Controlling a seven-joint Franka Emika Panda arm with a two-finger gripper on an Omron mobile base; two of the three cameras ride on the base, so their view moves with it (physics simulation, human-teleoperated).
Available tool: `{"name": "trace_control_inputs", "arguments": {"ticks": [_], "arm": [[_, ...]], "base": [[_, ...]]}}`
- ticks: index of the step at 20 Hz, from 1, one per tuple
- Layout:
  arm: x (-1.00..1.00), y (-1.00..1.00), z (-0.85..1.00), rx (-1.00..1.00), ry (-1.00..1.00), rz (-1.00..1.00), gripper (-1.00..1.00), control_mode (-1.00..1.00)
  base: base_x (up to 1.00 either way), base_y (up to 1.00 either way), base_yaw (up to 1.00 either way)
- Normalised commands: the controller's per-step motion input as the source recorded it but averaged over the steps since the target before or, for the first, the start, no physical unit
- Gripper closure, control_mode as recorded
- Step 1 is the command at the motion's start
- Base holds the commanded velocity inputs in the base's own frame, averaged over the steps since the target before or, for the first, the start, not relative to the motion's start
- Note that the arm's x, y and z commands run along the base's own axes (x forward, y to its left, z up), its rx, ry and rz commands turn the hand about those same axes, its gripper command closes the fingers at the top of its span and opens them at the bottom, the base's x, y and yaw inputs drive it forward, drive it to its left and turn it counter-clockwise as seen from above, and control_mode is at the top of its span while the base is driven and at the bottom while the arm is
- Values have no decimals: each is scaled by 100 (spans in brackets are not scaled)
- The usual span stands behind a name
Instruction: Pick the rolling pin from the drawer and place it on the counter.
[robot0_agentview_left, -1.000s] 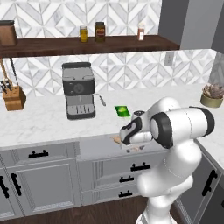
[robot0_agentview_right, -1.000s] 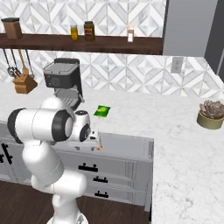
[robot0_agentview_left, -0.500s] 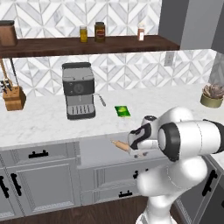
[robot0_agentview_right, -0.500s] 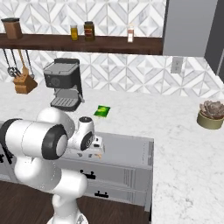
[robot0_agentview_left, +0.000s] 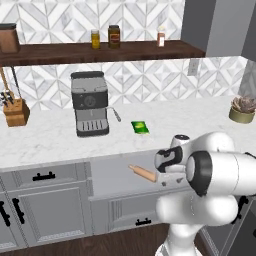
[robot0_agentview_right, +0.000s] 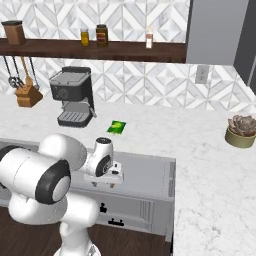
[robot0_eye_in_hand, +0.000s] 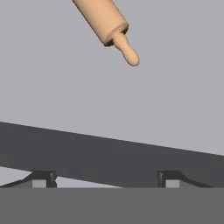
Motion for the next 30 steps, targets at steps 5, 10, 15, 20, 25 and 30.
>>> {"name": "trace_control_inputs", "arguments": {"ticks": [5,10,15,20,25,30], "arm": [[-52,-1,22,3,-4,1,-100,-100],[25,1,73,13,-8,11,-100,-100],[61,29,-36,1,0,34,-100,-100],[60,30,-62,0,-5,32,-100,-100],[38,0,-2,1,-7,10,-100,-100],[2,1,-13,0,2,0,-100,-100]], "base": [[0,0,0],[0,0,0],[0,0,0],[0,0,0],[0,0,0],[0,0,0]]}}
